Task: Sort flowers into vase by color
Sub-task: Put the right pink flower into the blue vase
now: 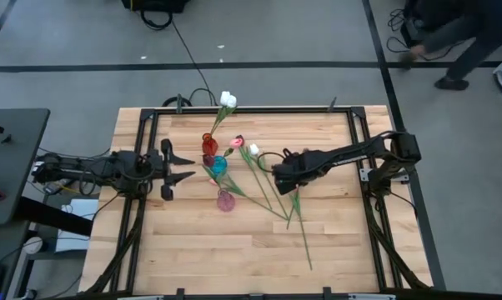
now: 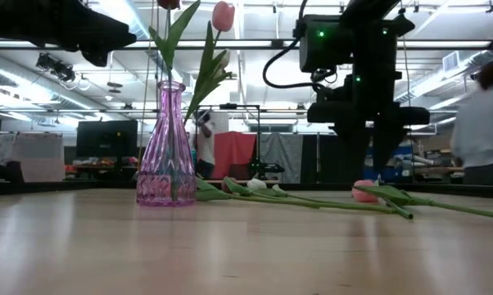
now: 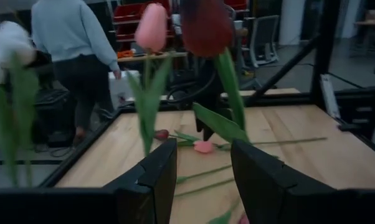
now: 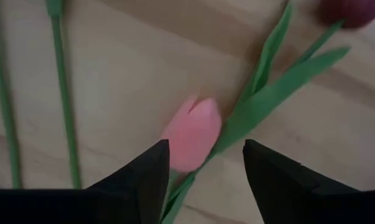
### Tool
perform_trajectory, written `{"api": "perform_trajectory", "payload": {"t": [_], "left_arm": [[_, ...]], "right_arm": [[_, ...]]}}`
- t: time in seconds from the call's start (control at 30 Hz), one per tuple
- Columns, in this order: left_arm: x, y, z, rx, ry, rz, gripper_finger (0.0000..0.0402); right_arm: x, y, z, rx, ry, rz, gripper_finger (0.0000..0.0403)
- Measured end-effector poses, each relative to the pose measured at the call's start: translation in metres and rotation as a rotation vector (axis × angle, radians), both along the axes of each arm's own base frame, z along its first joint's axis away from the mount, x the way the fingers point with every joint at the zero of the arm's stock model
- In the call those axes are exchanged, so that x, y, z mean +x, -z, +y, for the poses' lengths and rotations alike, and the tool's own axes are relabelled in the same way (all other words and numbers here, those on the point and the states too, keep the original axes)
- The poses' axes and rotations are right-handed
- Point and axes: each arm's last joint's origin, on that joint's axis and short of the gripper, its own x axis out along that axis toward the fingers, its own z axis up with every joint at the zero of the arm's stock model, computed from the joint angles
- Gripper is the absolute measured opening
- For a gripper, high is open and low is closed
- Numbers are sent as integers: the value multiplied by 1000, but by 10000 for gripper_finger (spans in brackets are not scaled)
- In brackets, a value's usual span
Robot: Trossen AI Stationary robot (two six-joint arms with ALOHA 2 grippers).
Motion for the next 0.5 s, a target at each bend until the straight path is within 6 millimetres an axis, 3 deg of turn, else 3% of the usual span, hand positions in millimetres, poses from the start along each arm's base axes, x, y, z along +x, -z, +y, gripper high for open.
{"api": "perform_trajectory", "payload": {"t": [0.23, 0.5], "left_arm": [[3, 2, -3, -4, 84, 25, 156], [2, 7, -3, 2, 93, 68, 156]], "right_arm": [[-4, 0, 13, 28, 95, 13, 208], [4, -2, 60, 201, 85, -112, 208]]}}
